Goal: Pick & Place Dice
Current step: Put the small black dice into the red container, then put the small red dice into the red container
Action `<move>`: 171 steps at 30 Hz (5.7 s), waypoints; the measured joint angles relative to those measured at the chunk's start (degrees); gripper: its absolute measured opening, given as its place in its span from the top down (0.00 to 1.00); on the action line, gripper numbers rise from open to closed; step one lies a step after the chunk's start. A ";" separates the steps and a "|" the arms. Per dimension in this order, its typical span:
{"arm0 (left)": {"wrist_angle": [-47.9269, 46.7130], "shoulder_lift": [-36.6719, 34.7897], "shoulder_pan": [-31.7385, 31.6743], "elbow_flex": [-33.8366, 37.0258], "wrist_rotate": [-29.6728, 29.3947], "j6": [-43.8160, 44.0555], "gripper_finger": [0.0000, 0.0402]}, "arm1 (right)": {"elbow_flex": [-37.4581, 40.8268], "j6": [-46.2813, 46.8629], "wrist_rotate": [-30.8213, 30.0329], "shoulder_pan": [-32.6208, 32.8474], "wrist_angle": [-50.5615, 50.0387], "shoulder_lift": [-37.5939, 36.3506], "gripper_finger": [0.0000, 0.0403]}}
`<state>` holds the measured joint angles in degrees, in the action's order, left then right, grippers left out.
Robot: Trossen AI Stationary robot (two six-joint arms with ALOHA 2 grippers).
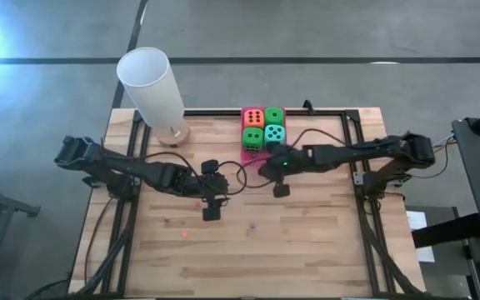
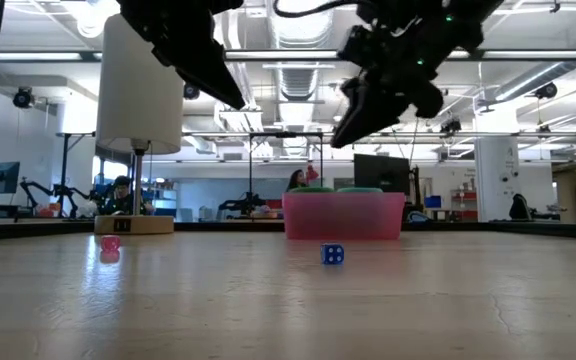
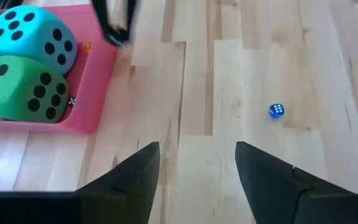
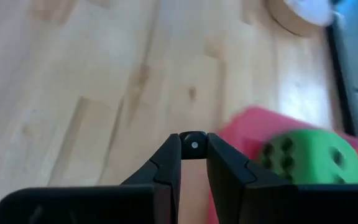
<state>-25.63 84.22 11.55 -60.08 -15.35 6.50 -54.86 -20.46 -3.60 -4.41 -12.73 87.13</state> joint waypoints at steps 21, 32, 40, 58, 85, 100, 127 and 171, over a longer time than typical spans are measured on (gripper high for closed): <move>2.20 -0.01 0.02 0.53 0.00 -0.29 0.54 | 16.30 6.69 -3.67 -13.63 12.62 -11.55 0.87; 2.70 -0.01 0.02 0.53 0.00 -0.66 0.58 | 16.82 11.85 -5.58 -17.17 14.86 -7.96 0.86; 2.72 -0.01 0.02 0.53 0.00 -0.66 0.59 | 16.80 11.46 -6.27 -17.22 15.29 -5.85 0.72; -0.64 -0.01 0.07 0.53 0.00 -0.60 0.53 | 12.25 14.46 -3.01 -15.88 5.55 -9.88 0.64; -7.69 -0.03 0.20 15.21 2.58 42.18 0.43 | 11.16 8.45 3.78 -1.92 4.56 -19.03 0.70; -7.06 2.11 3.29 17.46 3.46 50.64 0.38 | 11.20 8.45 3.72 -1.92 4.55 -18.93 0.72; -6.42 7.68 3.67 15.85 6.28 50.38 0.36 | 11.22 9.07 3.69 -1.86 4.69 -18.86 0.79; -1.14 7.46 -4.33 -0.04 -10.49 20.43 0.87 | 11.22 9.52 3.69 -1.86 4.89 -18.84 0.82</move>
<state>-26.77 91.68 7.22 -60.12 -25.85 26.93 -43.64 -10.94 0.10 -6.26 -7.84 68.29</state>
